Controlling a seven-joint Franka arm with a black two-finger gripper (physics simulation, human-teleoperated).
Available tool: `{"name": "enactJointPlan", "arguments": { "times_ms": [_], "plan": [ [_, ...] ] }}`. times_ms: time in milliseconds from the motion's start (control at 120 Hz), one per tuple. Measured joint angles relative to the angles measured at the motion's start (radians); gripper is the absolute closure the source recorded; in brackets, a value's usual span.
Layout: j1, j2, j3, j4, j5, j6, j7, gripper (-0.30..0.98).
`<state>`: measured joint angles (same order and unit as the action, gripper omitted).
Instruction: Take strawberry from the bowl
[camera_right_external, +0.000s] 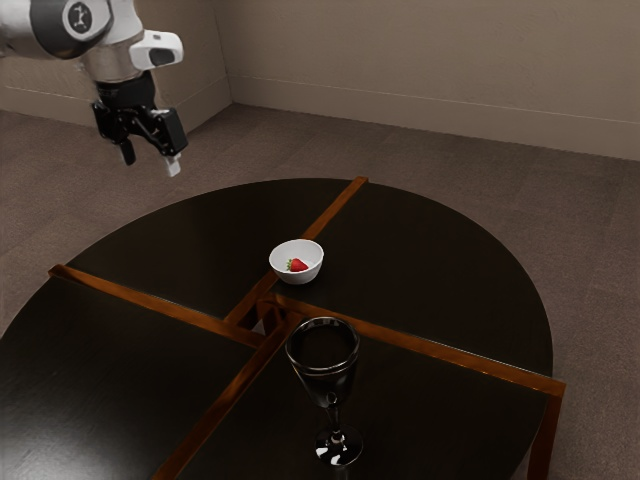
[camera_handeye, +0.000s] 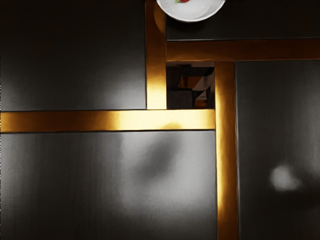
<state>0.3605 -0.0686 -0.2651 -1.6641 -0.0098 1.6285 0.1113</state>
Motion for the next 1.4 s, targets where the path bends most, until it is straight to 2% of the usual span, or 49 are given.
{"name": "enactJointPlan", "arguments": {
  "times_ms": [92,150,242,317,400,600,675,750,858,1008,1167,1292,1400],
  "plan": [
    [-0.008,0.036,0.002,0.011,0.013,0.015,0.003,0.00],
    [-0.043,0.154,0.017,0.063,0.014,0.055,0.004,0.00],
    [-0.289,0.440,0.242,0.254,0.016,0.155,0.005,0.00],
    [-0.386,0.548,0.306,0.311,0.019,0.209,0.008,0.00],
    [-0.419,0.582,0.320,0.315,0.028,0.256,0.068,0.00],
    [-0.449,0.486,0.351,0.076,0.032,0.343,0.275,0.00],
    [-0.478,0.481,0.353,0.082,0.116,0.358,0.357,0.00],
    [-0.479,0.561,0.344,0.222,0.161,0.364,0.480,0.00],
    [-0.435,0.685,0.333,0.373,0.086,0.356,0.702,0.00],
    [-0.408,0.761,0.305,0.399,0.031,0.370,0.987,0.00],
    [-0.368,0.830,0.289,0.437,-0.027,0.439,1.218,0.00],
    [-0.361,0.865,0.291,0.491,-0.089,0.490,1.359,0.17],
    [-0.351,0.892,0.297,0.531,-0.116,0.490,1.432,0.29]
  ]
}}
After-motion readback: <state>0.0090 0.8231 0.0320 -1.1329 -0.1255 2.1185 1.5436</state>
